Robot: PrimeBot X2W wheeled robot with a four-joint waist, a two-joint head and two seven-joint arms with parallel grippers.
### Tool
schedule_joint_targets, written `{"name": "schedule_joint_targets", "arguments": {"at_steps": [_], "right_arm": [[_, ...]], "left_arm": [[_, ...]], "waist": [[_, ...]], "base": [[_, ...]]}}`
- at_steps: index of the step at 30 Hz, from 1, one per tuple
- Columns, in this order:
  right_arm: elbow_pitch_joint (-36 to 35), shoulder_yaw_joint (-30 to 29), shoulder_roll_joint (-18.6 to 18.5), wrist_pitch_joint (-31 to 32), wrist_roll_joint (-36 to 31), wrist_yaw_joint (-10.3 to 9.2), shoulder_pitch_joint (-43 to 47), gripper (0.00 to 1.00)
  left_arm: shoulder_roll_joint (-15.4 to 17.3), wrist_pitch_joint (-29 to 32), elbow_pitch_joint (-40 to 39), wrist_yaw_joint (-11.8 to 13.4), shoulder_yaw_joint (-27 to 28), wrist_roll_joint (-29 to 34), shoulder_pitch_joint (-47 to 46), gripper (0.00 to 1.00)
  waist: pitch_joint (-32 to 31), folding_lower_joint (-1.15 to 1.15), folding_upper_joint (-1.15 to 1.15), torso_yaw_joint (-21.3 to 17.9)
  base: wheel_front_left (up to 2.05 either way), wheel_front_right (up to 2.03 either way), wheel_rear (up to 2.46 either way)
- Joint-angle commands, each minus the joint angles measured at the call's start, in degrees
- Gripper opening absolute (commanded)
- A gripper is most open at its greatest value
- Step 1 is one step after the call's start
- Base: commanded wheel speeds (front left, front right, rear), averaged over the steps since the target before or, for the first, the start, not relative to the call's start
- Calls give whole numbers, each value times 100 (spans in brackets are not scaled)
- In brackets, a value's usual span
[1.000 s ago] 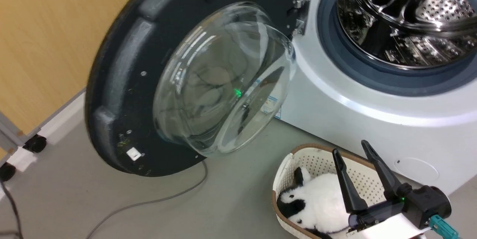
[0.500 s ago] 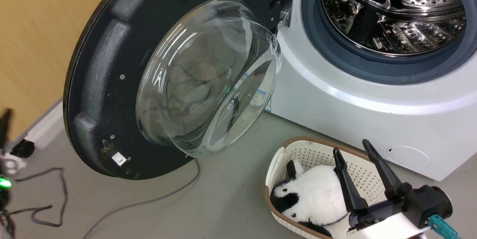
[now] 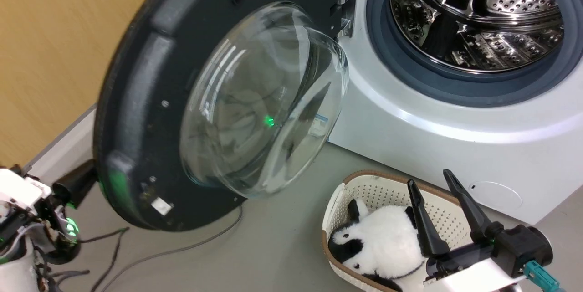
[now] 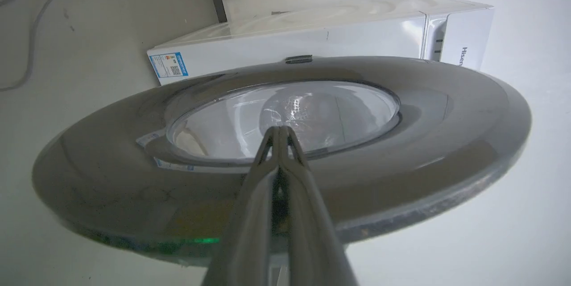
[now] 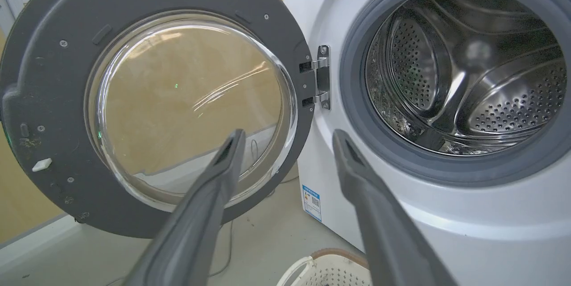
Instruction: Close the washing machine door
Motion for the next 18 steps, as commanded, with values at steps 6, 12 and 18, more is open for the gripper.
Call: {"name": "schedule_joint_targets", "arguments": {"at_steps": [6,12,18], "right_arm": [[23,-73,79,-24,40,3,-25,100],[3,-199,132,-24,25,3,4,100],[-6,-279,149,-24,-38,3,-3,100]], "left_arm": [[-468,694,-835,254,-246,-282,546,0],[-894,1258,-1799,517,-587,-483,1210,0],[-1116,1442,-2662,685,-1161,-689,1783,0]], "waist": [[-126,0,0,-119],[-183,0,0,-466],[-115,0,0,-988]], "base": [[0,0,0],[0,0,0],[0,0,0]]}}
